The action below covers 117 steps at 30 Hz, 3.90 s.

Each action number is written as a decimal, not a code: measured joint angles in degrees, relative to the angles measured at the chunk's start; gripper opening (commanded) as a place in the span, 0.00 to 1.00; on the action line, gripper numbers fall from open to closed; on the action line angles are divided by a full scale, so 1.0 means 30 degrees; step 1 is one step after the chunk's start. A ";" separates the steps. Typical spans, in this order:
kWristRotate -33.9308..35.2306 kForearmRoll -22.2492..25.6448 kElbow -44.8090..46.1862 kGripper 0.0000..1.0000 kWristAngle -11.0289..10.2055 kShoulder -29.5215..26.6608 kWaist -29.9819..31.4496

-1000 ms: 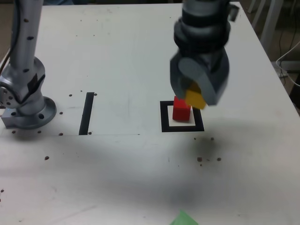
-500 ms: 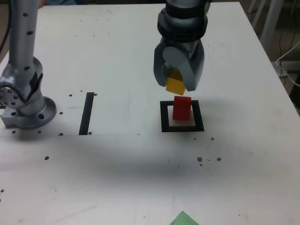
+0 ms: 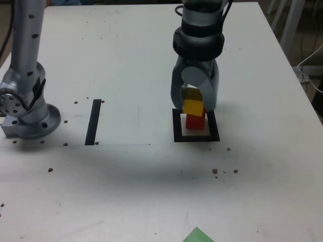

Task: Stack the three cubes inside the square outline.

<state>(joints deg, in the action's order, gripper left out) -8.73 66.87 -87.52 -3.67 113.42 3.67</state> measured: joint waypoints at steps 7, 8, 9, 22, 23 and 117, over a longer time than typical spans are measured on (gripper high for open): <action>0.0009 -0.0222 0.0076 0.28 -0.0225 0.0118 0.0000; 0.0009 -0.0222 0.0080 0.28 -0.0241 0.0118 0.0000; 0.0009 -0.0221 0.0085 0.28 -0.0247 0.0118 0.0000; 0.0010 -0.0197 0.0365 0.98 -0.0206 0.0109 0.0000; 0.0011 -0.0192 0.0396 0.99 -0.0206 0.0108 0.0000; 0.7453 0.1858 -0.6195 0.91 0.0311 0.4163 1.5139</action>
<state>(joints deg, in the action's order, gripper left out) 13.63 72.44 -106.11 -2.73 125.91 49.09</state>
